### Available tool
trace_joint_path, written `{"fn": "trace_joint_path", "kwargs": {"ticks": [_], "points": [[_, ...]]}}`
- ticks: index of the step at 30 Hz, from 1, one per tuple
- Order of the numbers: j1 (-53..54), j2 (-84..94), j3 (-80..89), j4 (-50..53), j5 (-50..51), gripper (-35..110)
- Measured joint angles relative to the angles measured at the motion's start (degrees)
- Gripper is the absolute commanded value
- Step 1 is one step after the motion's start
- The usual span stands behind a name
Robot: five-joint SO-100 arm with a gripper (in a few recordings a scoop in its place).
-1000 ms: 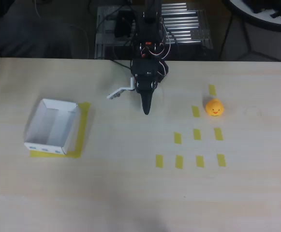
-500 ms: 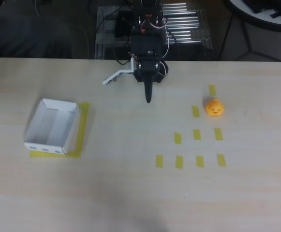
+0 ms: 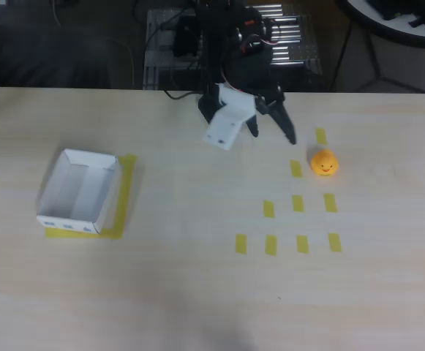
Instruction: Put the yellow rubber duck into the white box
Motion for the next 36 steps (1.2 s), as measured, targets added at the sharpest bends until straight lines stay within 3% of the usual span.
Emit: {"fn": "trace_joint_path", "kwargs": {"ticks": [16, 36], "points": [[-4.57, -28.83, -13.71, 0.26, -12.13, 68], [-20.13, -33.22, -7.65, -4.66, -13.18, 67]]}}
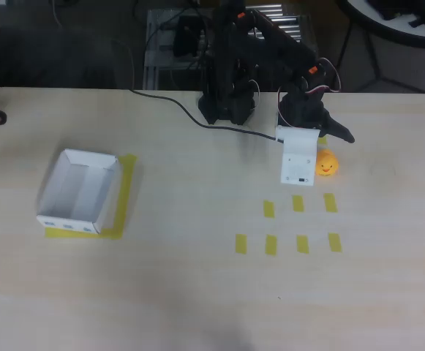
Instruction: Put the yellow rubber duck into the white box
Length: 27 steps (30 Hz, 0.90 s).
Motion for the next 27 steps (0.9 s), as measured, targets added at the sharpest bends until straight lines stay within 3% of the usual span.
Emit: {"fn": "trace_joint_path", "kwargs": {"ticks": [27], "points": [[-7.03, -12.39, 0.97, -4.83, 5.01, 66]]}}
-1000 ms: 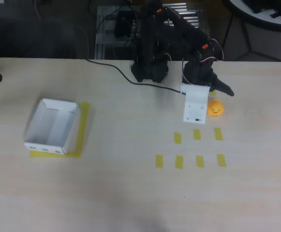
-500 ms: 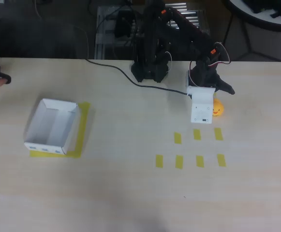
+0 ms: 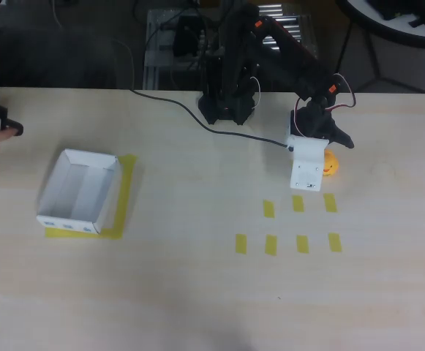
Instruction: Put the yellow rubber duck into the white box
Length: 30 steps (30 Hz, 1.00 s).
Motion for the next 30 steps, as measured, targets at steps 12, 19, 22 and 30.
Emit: {"fn": "trace_joint_path", "kwargs": {"ticks": [12, 19, 22, 30], "points": [[3.08, -7.73, -6.68, -0.70, 0.00, 66], [3.16, -9.76, -7.73, -2.37, 2.46, 66], [2.55, -10.63, -7.82, -3.16, 3.34, 65], [-0.18, -13.01, -9.67, -3.96, 6.50, 65]]}}
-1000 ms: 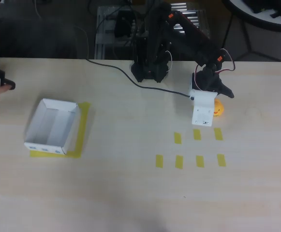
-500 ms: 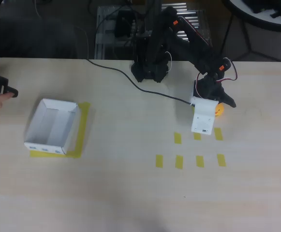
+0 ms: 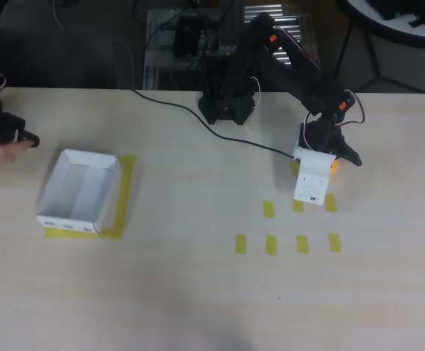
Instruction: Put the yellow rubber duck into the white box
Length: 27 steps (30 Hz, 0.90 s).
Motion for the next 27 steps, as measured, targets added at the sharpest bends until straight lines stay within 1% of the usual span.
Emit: {"fn": "trace_joint_path", "kwargs": {"ticks": [14, 16, 17, 19, 21, 22, 24, 27], "points": [[-2.20, -4.57, -4.75, 0.09, 3.52, 63], [-2.55, -5.01, -4.83, 0.00, 3.78, 57], [-2.72, -5.27, -4.92, -0.26, 3.78, 52], [-2.90, -5.80, -5.45, -0.70, 3.96, 35], [-2.90, -6.50, -6.15, -0.88, 4.75, 13], [-2.90, -6.86, -6.42, -0.97, 5.10, 6], [-2.81, -7.21, -7.12, -1.32, 6.15, 0], [-2.99, -7.38, -9.58, -1.49, 7.29, 0]]}}
